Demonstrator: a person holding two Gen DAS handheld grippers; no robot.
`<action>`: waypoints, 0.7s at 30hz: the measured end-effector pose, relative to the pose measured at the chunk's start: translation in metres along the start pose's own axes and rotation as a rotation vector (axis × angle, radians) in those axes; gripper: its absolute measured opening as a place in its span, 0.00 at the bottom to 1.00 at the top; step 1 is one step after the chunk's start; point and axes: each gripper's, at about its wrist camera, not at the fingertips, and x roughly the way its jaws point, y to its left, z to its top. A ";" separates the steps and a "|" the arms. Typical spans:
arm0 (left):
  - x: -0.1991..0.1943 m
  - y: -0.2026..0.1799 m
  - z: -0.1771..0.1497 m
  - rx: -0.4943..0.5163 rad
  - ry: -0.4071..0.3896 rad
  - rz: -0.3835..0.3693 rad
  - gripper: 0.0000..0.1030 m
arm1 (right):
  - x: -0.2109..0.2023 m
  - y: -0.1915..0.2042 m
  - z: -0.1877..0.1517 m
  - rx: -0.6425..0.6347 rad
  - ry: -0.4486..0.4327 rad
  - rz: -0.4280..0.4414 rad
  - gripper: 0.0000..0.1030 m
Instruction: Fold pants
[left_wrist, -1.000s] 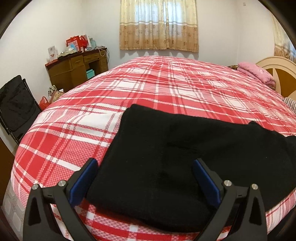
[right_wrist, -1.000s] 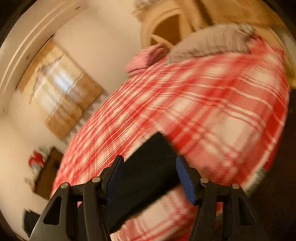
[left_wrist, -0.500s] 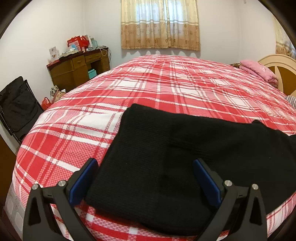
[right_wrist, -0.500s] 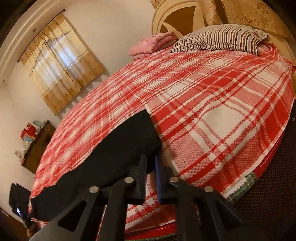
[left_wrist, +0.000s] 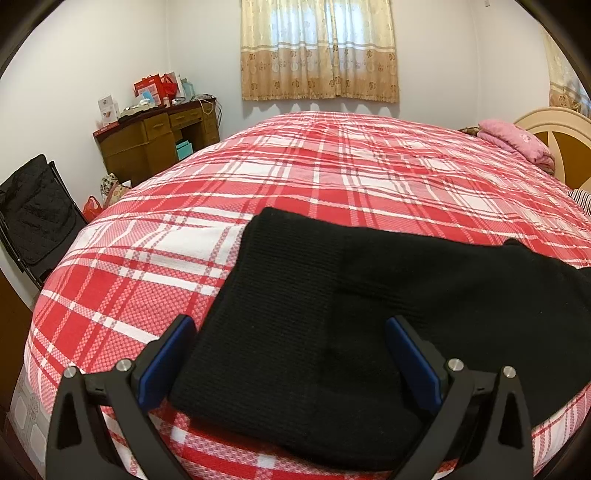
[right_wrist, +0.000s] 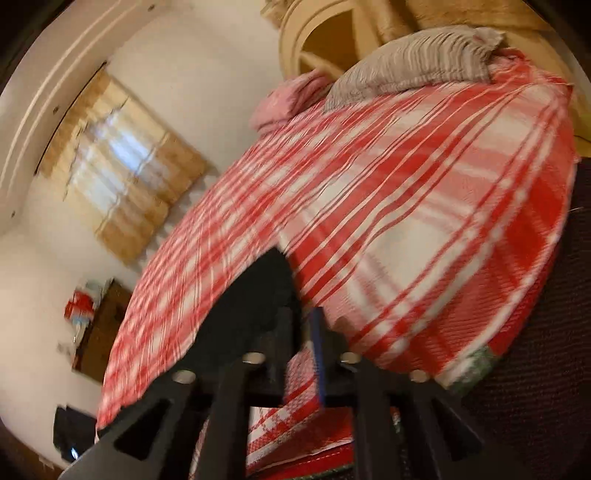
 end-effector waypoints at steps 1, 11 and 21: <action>0.000 0.000 0.000 0.000 0.000 0.000 1.00 | -0.001 0.000 0.000 0.014 0.012 0.021 0.35; 0.000 -0.001 0.000 0.000 -0.001 0.001 1.00 | 0.017 0.006 -0.011 0.107 0.108 0.098 0.35; 0.001 -0.001 -0.001 -0.007 -0.005 0.006 1.00 | 0.031 0.014 -0.016 0.136 0.117 0.077 0.35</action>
